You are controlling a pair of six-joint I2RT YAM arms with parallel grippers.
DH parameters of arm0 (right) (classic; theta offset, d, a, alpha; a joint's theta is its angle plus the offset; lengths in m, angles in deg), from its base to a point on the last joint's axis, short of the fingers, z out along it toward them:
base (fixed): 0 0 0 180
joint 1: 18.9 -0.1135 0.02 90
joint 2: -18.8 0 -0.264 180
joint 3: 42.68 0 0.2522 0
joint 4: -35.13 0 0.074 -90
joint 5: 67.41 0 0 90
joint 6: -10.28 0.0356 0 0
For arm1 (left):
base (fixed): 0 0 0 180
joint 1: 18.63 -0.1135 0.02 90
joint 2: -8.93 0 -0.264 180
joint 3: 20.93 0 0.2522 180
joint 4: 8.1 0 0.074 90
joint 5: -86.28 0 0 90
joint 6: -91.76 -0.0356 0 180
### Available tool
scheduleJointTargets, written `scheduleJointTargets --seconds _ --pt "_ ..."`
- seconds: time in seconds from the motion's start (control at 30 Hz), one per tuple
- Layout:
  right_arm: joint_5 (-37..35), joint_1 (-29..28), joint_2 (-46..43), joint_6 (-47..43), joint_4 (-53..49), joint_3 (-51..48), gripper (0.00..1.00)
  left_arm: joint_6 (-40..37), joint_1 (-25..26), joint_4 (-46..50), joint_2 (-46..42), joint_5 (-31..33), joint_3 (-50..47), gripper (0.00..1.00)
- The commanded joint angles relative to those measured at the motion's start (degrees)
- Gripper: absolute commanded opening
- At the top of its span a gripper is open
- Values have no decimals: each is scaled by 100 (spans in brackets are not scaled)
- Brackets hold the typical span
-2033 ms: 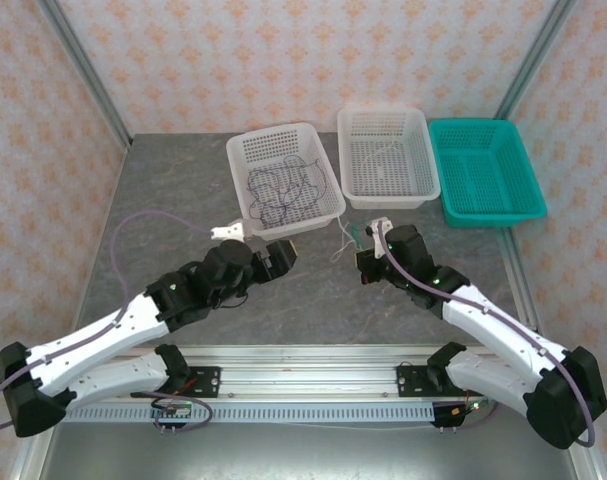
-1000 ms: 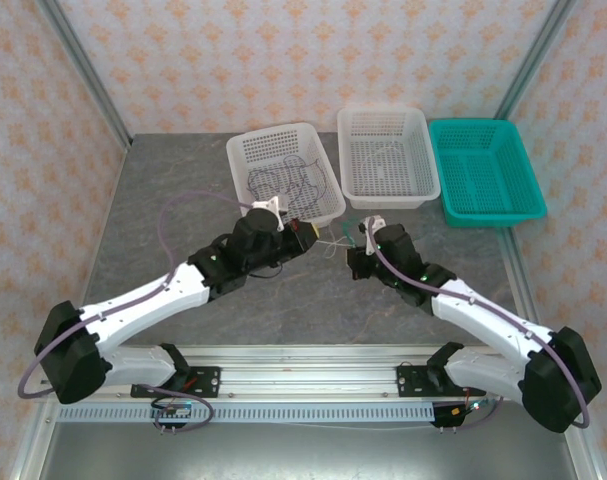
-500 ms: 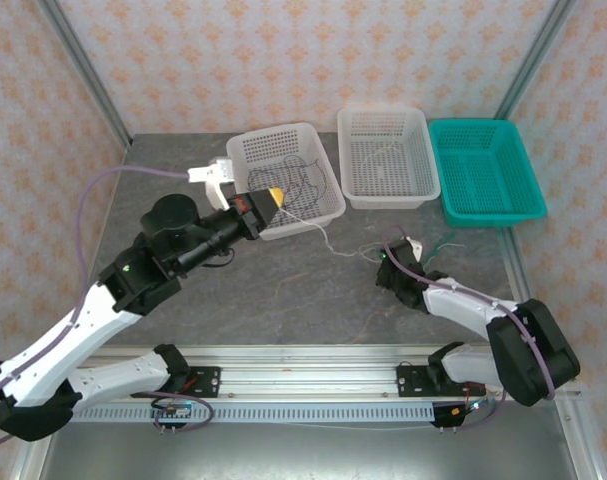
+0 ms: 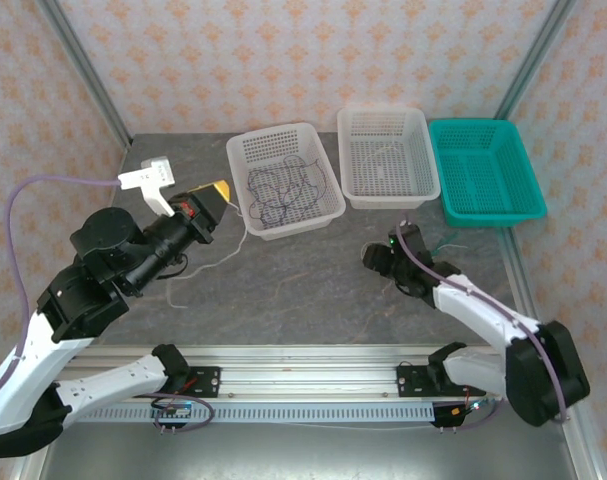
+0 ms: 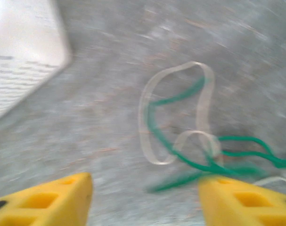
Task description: Untangle the cables
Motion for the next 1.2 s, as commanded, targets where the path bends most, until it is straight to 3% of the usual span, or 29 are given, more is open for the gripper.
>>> scheduleJointTargets --seconds 0.0,0.1,0.2,0.3,0.4,0.67,0.87,0.93,0.97,1.03,1.17 --pt "948 -278 -628 -444 126 402 73 -47 -15 360 -29 350 -223 0" --pt "1367 -632 -963 -633 609 573 85 52 -8 381 -126 491 -473 0" --pt "2266 -964 -1008 -663 1724 541 85 113 -11 402 -192 606 -664 0" --pt "2574 -1491 -998 -975 2882 346 86 134 -13 379 -163 626 -750 0" --pt "2779 -1908 -936 -1586 3397 274 87 144 -8 331 -59 477 -763 0" --pt "2060 -2364 -214 -2262 3938 491 88 240 -16 -55 143 -93 -847 0" --pt "2574 -2700 951 -2351 4342 1133 80 258 -10 -70 149 -141 -820 0" --pt "2568 -2858 1288 -2372 4538 1260 70 267 -8 -49 116 -98 -838 0" --pt "2493 -2899 1432 -2327 4628 1305 51 273 -13 -57 91 -82 -860 0" --pt "2174 -2919 1626 -2239 4646 1382 1 293 -8 -53 40 -32 -900 0" --pt "1075 -2919 1428 -2094 4277 1414 0 302 -12 92 -52 172 -918 0"
